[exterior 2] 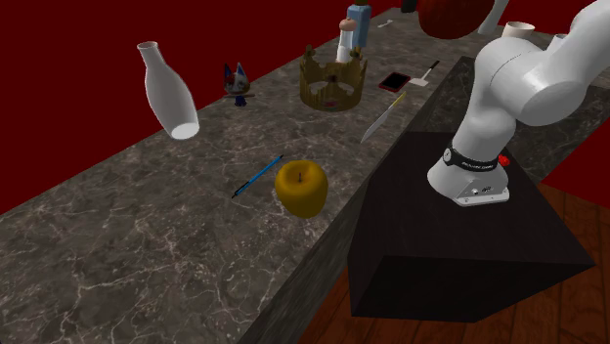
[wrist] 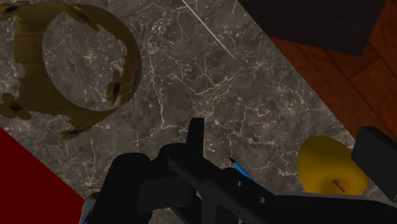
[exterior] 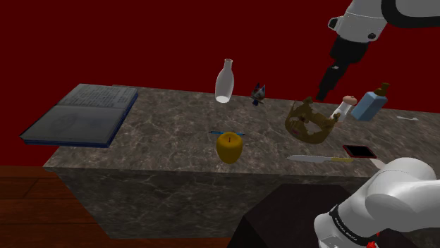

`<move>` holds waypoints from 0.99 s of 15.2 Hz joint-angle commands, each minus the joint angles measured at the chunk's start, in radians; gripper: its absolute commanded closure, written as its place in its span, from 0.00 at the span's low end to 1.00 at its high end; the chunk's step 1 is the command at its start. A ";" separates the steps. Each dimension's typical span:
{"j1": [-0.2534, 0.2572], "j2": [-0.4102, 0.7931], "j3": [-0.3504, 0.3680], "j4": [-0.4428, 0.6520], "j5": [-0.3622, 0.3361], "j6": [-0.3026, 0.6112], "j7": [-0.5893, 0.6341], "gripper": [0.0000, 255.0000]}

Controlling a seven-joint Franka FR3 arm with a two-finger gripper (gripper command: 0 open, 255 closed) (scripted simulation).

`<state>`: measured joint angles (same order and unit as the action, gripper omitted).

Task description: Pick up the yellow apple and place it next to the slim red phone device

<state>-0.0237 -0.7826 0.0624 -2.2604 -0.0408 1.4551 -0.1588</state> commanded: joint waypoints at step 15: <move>0.175 0.482 -0.001 0.141 0.014 0.235 -0.434 0.00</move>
<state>0.1391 -0.3315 0.0562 -2.1231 -0.0292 1.6698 -0.5619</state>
